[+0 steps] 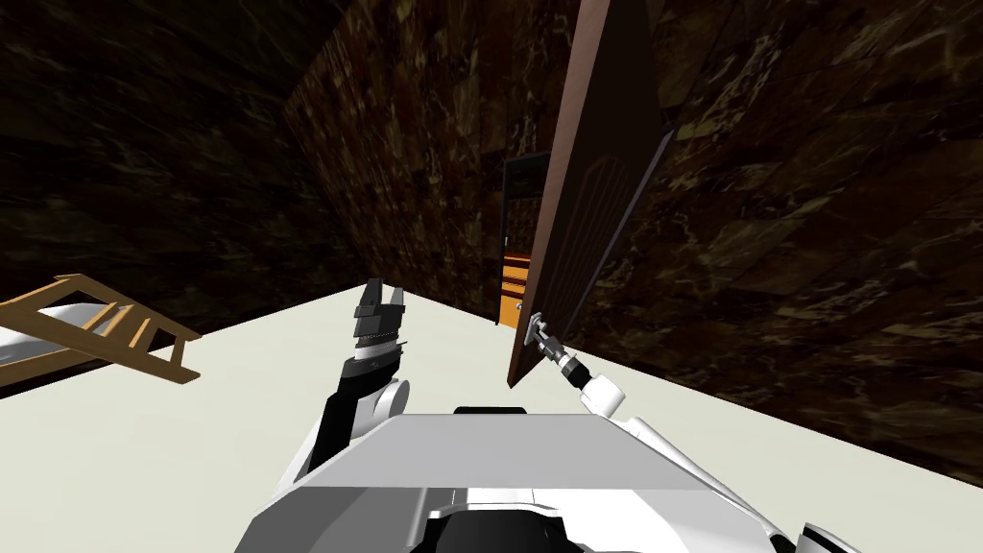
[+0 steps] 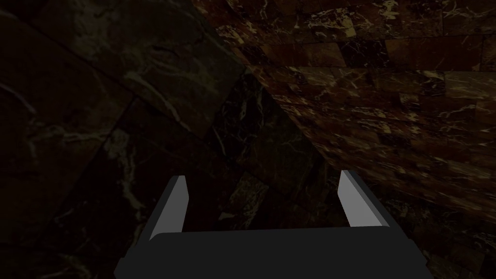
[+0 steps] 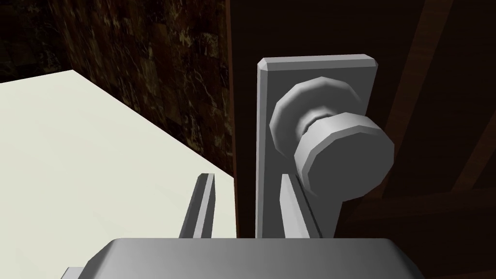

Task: Pull the door open

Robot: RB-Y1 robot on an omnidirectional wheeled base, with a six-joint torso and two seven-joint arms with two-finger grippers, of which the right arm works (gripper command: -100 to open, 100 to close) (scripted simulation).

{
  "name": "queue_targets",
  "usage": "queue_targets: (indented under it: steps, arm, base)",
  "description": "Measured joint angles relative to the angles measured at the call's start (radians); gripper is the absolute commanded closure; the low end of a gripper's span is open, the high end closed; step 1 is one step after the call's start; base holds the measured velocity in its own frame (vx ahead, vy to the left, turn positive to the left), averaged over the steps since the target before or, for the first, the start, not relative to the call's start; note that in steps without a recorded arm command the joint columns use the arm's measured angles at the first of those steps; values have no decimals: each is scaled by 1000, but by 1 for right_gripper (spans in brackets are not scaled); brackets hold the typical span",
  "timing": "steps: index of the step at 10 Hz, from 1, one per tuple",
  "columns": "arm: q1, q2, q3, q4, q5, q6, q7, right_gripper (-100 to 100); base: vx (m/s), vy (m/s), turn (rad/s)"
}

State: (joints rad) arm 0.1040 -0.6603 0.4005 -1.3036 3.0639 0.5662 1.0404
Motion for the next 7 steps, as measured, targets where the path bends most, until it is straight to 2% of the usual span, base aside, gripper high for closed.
queue_targets:
  steps: [1, 2, 4, 5, 6, 7]
  arm:
    - [-3, -5, -6, -7, -6, -13, -5, -100]
    - [-15, -12, -9, 5, -12, -13, -11, -100]
    - [-47, -5, -4, 63, -15, 18, -18, -100]
    - [-41, -3, -9, 52, -16, 13, -15, -100]
    - [-32, -8, -11, 29, -18, -3, -14, -100]
    - [-26, -11, -14, 25, -20, -4, -14, -100]
  base:
    - [19, -7, 69]
    - [13, -5, 104]
    - [3, 4, 21]
    - [-4, 6, -13]
    - [6, 2, 43]
    - [-2, 16, 43]
